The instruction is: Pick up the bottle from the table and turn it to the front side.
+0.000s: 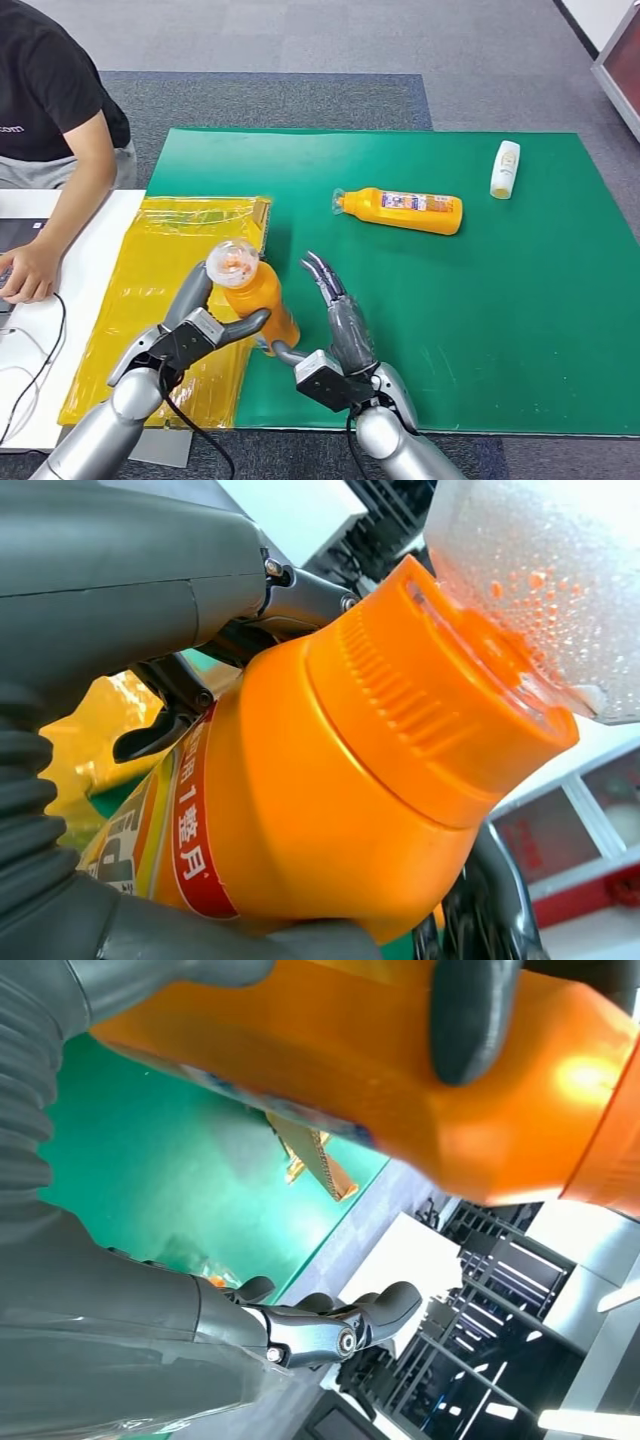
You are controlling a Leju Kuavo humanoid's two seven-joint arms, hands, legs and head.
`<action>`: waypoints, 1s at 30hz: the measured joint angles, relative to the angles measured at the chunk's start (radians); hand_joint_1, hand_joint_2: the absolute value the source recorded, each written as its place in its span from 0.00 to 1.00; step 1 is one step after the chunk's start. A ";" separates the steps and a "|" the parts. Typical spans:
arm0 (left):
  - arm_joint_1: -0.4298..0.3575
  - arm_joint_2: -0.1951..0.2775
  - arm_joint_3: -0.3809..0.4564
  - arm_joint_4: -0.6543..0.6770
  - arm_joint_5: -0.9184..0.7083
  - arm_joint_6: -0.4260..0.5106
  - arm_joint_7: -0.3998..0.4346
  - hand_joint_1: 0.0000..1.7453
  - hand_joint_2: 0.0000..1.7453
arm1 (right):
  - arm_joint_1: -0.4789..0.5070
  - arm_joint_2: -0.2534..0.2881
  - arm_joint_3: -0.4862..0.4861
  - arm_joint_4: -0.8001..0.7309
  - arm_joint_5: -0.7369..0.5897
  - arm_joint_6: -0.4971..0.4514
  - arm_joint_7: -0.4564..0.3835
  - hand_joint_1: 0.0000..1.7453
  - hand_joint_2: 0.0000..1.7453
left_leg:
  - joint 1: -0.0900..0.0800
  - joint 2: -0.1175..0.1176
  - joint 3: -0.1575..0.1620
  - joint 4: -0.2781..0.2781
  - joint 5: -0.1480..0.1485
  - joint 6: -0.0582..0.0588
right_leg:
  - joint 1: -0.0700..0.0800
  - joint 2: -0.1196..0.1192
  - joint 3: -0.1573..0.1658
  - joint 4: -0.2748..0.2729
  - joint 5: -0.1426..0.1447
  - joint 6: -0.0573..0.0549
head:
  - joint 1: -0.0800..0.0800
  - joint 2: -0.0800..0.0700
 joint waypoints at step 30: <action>-0.152 0.327 0.046 -0.017 -0.166 -0.281 0.071 1.00 1.00 | 0.015 0.016 -0.031 0.013 0.028 0.038 -0.003 0.00 1.00 | 0.001 0.000 -0.002 0.000 0.003 -0.004 | 0.001 0.000 -0.005 0.003 0.001 -0.003 | 0.000 0.000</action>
